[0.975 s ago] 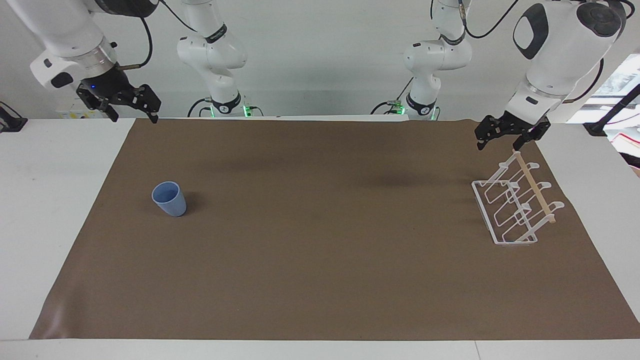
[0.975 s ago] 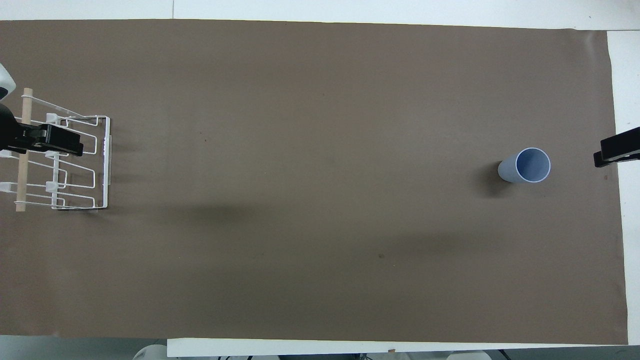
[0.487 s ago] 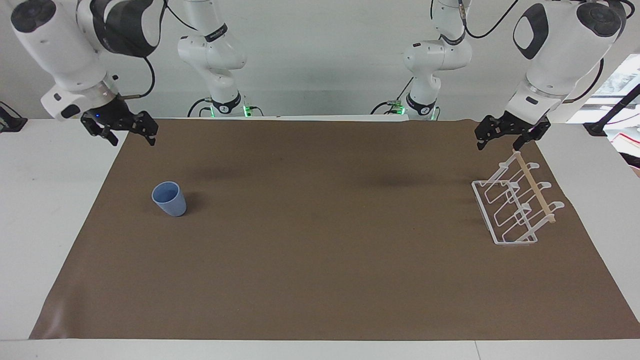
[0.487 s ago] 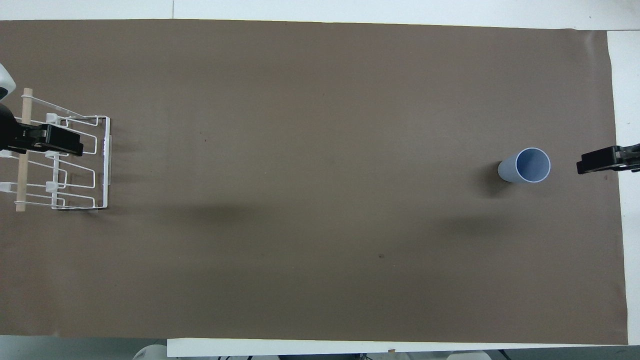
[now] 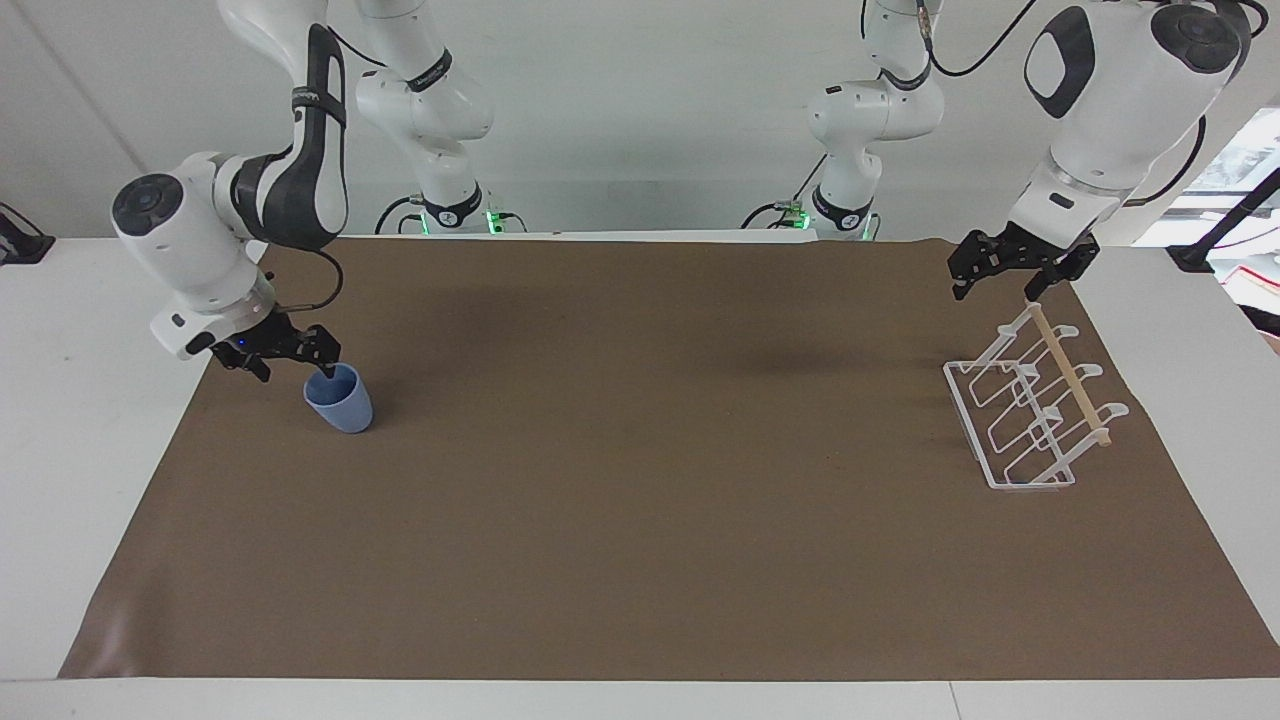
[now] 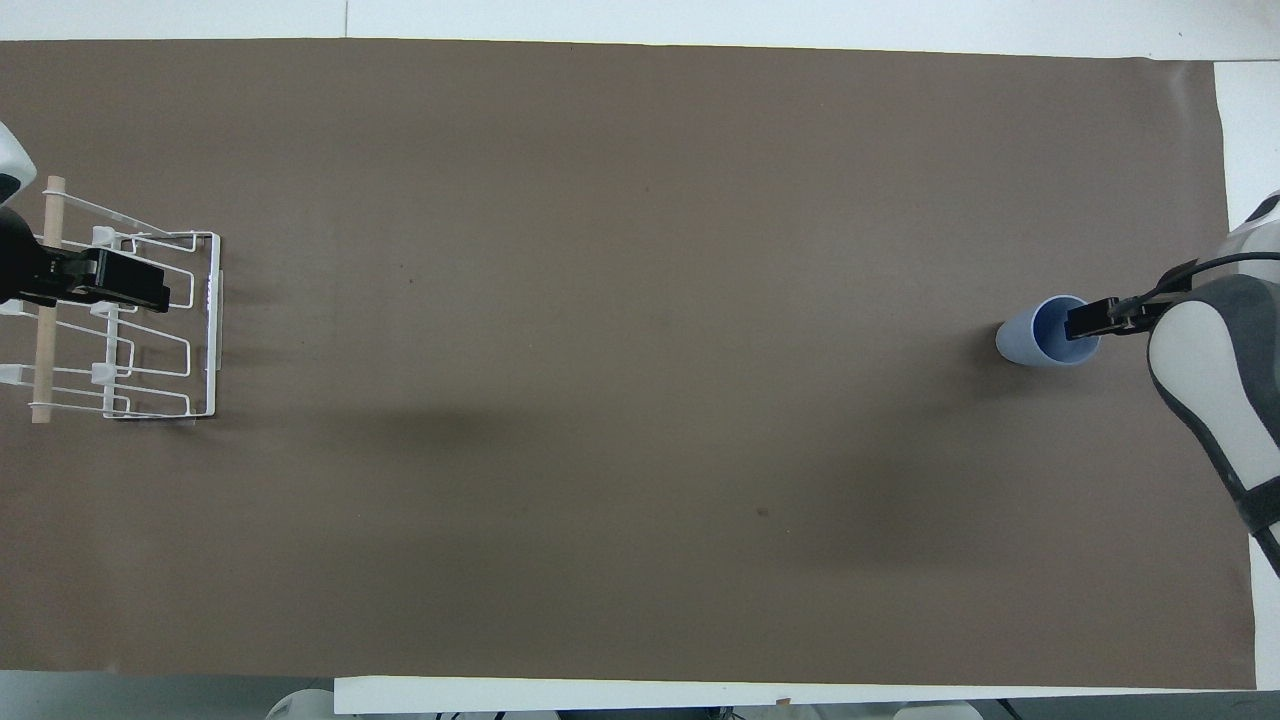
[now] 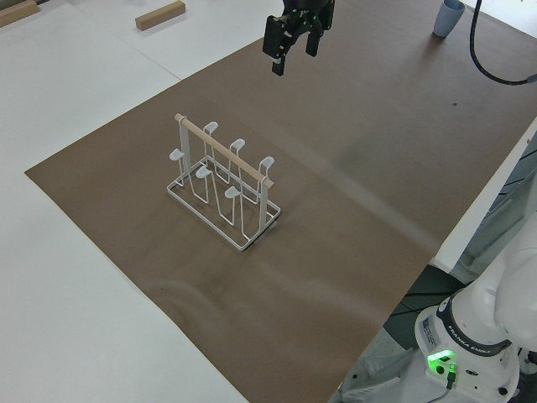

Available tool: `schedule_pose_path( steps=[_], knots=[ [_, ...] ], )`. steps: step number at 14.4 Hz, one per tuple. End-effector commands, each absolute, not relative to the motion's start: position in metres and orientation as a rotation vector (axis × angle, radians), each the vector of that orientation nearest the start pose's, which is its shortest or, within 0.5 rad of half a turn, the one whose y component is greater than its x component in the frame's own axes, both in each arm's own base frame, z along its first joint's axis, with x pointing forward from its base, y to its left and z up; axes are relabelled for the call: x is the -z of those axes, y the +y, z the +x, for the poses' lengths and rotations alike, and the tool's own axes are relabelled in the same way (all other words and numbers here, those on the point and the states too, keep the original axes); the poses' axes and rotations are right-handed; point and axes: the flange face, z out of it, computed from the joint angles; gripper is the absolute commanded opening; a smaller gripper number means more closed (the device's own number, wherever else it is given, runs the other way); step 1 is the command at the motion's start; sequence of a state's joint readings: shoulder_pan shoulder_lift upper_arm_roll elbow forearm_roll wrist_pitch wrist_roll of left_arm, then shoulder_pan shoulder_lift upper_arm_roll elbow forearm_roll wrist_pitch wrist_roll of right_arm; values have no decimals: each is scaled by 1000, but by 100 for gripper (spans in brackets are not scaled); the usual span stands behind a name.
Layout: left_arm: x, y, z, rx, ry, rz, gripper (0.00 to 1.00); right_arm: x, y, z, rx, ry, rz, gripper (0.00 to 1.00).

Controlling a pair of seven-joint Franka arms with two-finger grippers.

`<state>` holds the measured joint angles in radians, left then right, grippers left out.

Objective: Hang cup on cup holder
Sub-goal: 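Reach the right gripper into the blue cup and grip its rim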

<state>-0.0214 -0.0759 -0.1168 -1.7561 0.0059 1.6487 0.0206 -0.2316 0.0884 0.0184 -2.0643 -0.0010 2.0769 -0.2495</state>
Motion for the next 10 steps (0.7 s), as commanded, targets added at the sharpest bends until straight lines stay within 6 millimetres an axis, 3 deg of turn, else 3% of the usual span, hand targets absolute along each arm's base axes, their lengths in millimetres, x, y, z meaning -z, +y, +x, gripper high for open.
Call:
schedule_pose_path(
  steps=[1,3,6,8,10],
  knots=[
    [-589,-76,527,-65,268,-3099,100,-373,-117,546,-98,-52,-3095,98],
    [-588,-74,524,-93,256,-3098,100,-362,-121,544,-104,-80,-3092,91],
    [-585,-60,523,-120,215,-3100,100,-360,-119,543,-108,-99,-3090,60],
    [-583,-56,523,-132,194,-3102,100,-348,-121,545,-123,-100,-3087,49],
    [-585,-57,525,-104,56,-3108,100,-345,-123,545,-132,-102,-3088,37]
  ],
)
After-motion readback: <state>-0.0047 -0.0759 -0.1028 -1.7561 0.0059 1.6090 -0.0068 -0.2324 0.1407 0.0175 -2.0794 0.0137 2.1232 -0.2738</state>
